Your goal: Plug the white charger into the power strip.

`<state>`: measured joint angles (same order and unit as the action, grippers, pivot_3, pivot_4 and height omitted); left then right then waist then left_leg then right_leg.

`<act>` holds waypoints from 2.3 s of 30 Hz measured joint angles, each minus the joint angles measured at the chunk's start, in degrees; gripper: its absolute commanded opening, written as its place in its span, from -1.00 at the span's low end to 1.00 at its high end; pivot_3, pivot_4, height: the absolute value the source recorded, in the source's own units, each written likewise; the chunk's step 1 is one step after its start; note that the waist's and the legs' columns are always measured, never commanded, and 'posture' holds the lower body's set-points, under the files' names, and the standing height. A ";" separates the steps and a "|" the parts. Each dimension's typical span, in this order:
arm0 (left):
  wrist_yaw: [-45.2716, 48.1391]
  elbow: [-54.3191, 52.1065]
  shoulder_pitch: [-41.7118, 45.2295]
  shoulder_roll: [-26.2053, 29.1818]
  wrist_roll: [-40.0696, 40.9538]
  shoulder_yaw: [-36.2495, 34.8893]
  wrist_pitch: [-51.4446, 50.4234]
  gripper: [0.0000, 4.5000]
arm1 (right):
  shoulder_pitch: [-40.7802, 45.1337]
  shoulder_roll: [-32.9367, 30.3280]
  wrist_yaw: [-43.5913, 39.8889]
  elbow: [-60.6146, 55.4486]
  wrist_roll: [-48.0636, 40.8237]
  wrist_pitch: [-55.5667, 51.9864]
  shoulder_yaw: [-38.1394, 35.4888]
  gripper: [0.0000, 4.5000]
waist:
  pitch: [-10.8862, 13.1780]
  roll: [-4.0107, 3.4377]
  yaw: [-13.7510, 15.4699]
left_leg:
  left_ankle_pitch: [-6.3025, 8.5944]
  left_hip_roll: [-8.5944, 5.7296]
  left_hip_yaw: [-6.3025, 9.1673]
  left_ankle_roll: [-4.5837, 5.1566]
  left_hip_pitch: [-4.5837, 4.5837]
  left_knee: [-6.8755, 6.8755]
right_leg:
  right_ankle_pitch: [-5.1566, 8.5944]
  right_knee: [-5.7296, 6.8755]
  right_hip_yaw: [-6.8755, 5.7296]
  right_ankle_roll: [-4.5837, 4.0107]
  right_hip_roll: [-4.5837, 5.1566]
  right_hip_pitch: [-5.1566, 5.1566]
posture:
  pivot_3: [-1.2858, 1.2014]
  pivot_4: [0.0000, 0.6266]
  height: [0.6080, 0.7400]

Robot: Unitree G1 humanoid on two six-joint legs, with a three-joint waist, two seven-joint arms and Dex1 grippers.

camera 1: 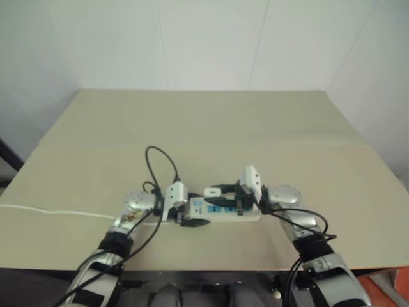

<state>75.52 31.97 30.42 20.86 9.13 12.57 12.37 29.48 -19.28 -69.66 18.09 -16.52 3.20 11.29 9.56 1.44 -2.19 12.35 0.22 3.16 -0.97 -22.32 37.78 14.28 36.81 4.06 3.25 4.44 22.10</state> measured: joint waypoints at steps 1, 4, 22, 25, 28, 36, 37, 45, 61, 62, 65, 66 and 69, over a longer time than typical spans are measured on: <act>0.02 0.02 0.00 0.01 0.00 0.00 0.00 0.48 | 0.01 0.05 0.00 0.09 0.01 0.01 -0.03 -0.48 | 0.00 0.00 -0.01 | 0.00 0.00 0.00 0.00 0.00 0.00 | 0.00 0.00 0.00 0.00 0.00 0.00 | 0.03 -0.52 1.00; 0.06 0.09 0.00 0.03 0.00 0.00 0.00 0.48 | 0.17 0.21 -0.05 0.52 0.01 0.02 -0.11 -0.48 | -0.02 0.00 -0.06 | 0.00 0.00 0.00 0.00 0.01 0.00 | 0.03 0.00 0.00 0.05 0.00 -0.01 | 0.03 -0.52 1.00; -0.36 0.47 0.00 0.05 -0.28 0.28 -0.06 0.48 | 3.82 -0.53 -3.81 7.63 -0.06 0.40 1.15 -0.48 | -0.40 0.06 -0.07 | 0.00 0.01 0.00 0.00 0.12 0.00 | 0.15 -0.04 0.00 0.24 0.00 -0.14 | 0.03 -0.52 1.00; -0.51 0.46 -0.01 0.08 -0.34 0.40 -0.12 0.48 | 3.83 -0.53 -3.83 7.94 -0.13 0.46 1.00 -0.48 | -0.48 0.13 -0.07 | 0.01 0.02 0.00 0.00 0.15 -0.01 | 0.16 -0.05 0.00 0.28 0.00 -0.18 | 0.03 -0.52 1.00; -0.70 0.46 -0.05 0.11 -0.39 0.58 -0.20 0.48 | 3.82 -0.53 -3.83 8.48 -0.30 0.78 0.99 -0.48 | -0.58 0.23 -0.06 | 0.01 0.03 0.00 0.00 0.23 -0.02 | 0.17 -0.09 -0.01 0.28 0.00 -0.27 | 0.03 -0.52 1.00; -1.24 0.30 -0.49 0.15 -0.42 0.95 -0.52 0.48 | 3.27 -0.53 -3.68 9.44 -0.55 2.31 1.05 -0.48 | -0.69 0.36 -0.07 | 0.05 0.11 0.02 -0.01 0.77 -0.23 | 0.23 -0.57 -0.08 0.35 -0.02 -0.91 | 0.03 -0.52 1.00; -1.24 0.28 -0.54 0.16 -0.42 0.99 -0.53 0.48 | 3.20 -0.53 -3.68 9.48 -0.55 2.42 1.07 -0.48 | -0.72 0.40 -0.06 | 0.05 0.11 0.01 -0.01 0.85 -0.36 | 0.22 -0.71 -0.08 0.35 -0.02 -0.97 | 0.03 -0.52 1.00; -1.24 0.05 -0.78 0.34 -0.42 1.06 -0.80 0.48 | 3.28 -0.54 -3.73 9.84 -0.58 2.46 1.35 -0.48 | -0.96 0.62 -0.02 | 0.05 0.15 0.00 -0.01 0.96 -0.57 | 0.24 -0.78 -0.07 0.32 -0.03 -1.00 | 0.03 -0.52 1.00; -1.14 -0.39 -1.10 1.19 0.10 1.30 -1.20 0.48 | 3.70 -0.79 -4.31 11.81 -1.04 2.53 1.82 -0.48 | -1.14 0.79 -0.17 | 0.05 0.29 -0.03 -0.02 1.08 -0.85 | 0.30 -0.81 -0.08 0.21 -0.11 -0.98 | 0.03 -0.52 1.00; -1.14 -0.39 -1.10 1.21 0.12 1.30 -1.20 0.48 | 3.70 -0.79 -4.31 11.82 -1.07 2.53 1.82 -0.48 | -1.14 0.79 -0.18 | 0.05 0.30 -0.03 -0.02 1.08 -0.85 | 0.30 -0.81 -0.08 0.20 -0.12 -0.98 | 0.03 -0.52 1.00; -1.10 -0.39 -1.09 1.24 0.12 1.30 -1.20 0.48 | 3.72 -0.79 -4.31 11.88 -1.09 2.61 1.90 -0.48 | -1.14 0.79 -0.17 | 0.05 0.31 -0.03 -0.02 1.08 -0.86 | 0.31 -0.81 -0.08 0.18 -0.13 -0.98 | 0.03 -0.52 1.00; -1.10 -0.39 -1.09 1.26 0.12 1.30 -1.20 0.48 | 3.73 -0.79 -4.31 11.92 -1.09 2.69 1.92 -0.48 | -1.14 0.79 -0.19 | 0.05 0.32 -0.03 -0.02 1.08 -0.86 | 0.31 -0.81 -0.08 0.18 -0.13 -0.98 | 0.03 -0.52 1.00; -1.05 -0.39 -1.08 1.32 0.13 1.30 -1.20 0.48 | 3.86 -0.79 -4.31 11.99 -1.09 2.71 2.05 -0.48 | -1.14 0.79 -0.19 | 0.05 0.35 -0.03 -0.02 1.09 -0.87 | 0.33 -0.82 -0.09 0.16 -0.14 -0.97 | 0.03 -0.52 1.00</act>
<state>74.46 31.58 29.34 22.18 9.26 13.87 11.16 33.34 -20.07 -73.98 30.07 -17.61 5.91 13.34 8.42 2.24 -2.38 12.40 0.57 3.13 -0.99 -21.23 36.91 14.61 35.99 3.97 3.41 4.30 21.12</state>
